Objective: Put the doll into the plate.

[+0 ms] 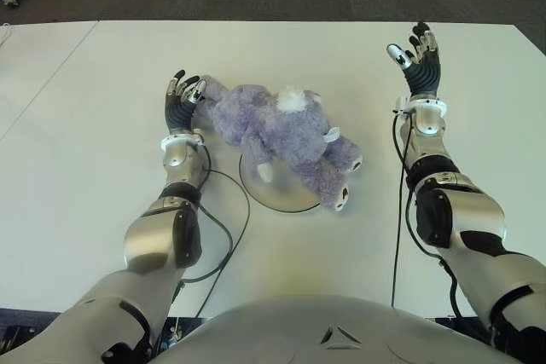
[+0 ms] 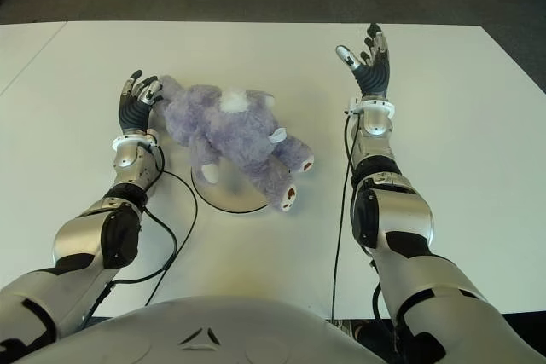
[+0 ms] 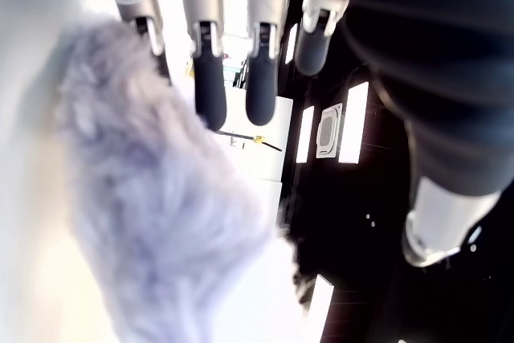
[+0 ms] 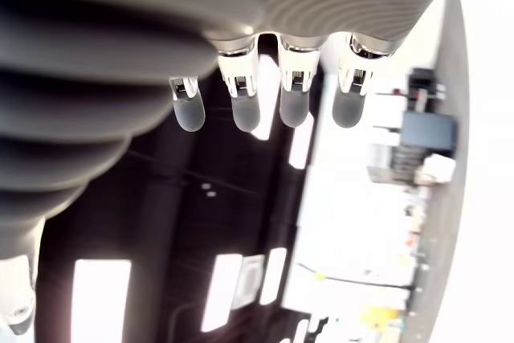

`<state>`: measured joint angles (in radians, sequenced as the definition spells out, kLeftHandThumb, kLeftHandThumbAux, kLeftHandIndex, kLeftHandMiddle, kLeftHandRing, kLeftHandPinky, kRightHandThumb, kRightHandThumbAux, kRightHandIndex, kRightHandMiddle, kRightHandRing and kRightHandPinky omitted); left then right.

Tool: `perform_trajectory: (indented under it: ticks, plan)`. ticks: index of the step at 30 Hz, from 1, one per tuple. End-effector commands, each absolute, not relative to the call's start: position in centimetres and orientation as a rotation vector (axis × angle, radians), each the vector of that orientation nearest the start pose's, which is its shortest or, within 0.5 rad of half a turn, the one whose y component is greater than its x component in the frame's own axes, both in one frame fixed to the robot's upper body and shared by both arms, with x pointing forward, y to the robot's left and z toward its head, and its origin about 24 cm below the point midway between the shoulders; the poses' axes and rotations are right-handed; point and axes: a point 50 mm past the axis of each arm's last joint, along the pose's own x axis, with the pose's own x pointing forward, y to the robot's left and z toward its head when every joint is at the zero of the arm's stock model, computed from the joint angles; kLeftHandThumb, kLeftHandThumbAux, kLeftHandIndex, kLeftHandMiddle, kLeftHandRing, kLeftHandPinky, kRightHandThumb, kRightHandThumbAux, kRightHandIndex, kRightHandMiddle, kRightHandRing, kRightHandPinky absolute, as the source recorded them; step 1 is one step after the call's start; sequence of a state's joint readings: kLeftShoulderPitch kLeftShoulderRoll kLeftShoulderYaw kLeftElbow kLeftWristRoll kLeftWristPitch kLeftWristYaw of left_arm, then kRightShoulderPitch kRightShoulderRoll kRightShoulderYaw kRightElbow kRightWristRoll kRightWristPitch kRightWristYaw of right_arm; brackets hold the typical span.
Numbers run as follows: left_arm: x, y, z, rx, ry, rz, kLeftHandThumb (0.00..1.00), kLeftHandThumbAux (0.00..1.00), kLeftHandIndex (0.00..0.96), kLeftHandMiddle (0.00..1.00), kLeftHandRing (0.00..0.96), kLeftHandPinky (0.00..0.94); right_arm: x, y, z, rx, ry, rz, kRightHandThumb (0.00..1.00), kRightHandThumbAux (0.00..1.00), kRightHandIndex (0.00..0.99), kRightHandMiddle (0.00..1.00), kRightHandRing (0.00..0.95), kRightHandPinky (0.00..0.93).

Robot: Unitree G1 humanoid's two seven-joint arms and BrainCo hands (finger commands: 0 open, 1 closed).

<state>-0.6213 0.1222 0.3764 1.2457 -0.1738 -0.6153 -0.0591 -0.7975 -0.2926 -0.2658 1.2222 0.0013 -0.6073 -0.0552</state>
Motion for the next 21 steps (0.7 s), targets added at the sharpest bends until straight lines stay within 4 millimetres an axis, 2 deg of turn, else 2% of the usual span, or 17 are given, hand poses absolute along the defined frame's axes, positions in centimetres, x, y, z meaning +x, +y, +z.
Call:
perform_trajectory:
  ticks: [1,10,14,17,21]
  plan:
    - [26.7,18.3,-8.4,-0.323,0.53,0.257,0.0,0.648,0.154,0.281,0.305,0.309,36.9,-25.3,7.8,-0.046,-0.039,-0.258,0.0,0.636,0.024,0.039,0.023,0.022]
    - [26.7,18.3,-8.4,-0.315,0.529,0.249,0.0,0.635,0.15,0.279,0.3,0.312,36.1,-25.9,5.5,-0.11,0.145,-0.137,0.0,0.684,0.026,0.047,0.033,0.034]
    - [26.7,18.3,-8.4,-0.316,0.53,0.249,0.0,0.635,0.151,0.28,0.3,0.306,35.8,-25.6,4.7,-0.134,0.19,-0.089,0.0,0.704,0.026,0.045,0.031,0.03]
    - [26.7,18.3,-8.4,-0.323,0.528,0.252,0.0,0.635,0.154,0.285,0.304,0.309,35.1,-24.7,3.1,-0.156,0.234,-0.02,0.0,0.717,0.023,0.039,0.023,0.018]
    - [26.7,18.3,-8.4,-0.326,0.526,0.253,0.0,0.636,0.153,0.285,0.303,0.295,34.8,-24.4,2.5,-0.177,0.261,0.021,0.0,0.718,0.022,0.037,0.02,0.017]
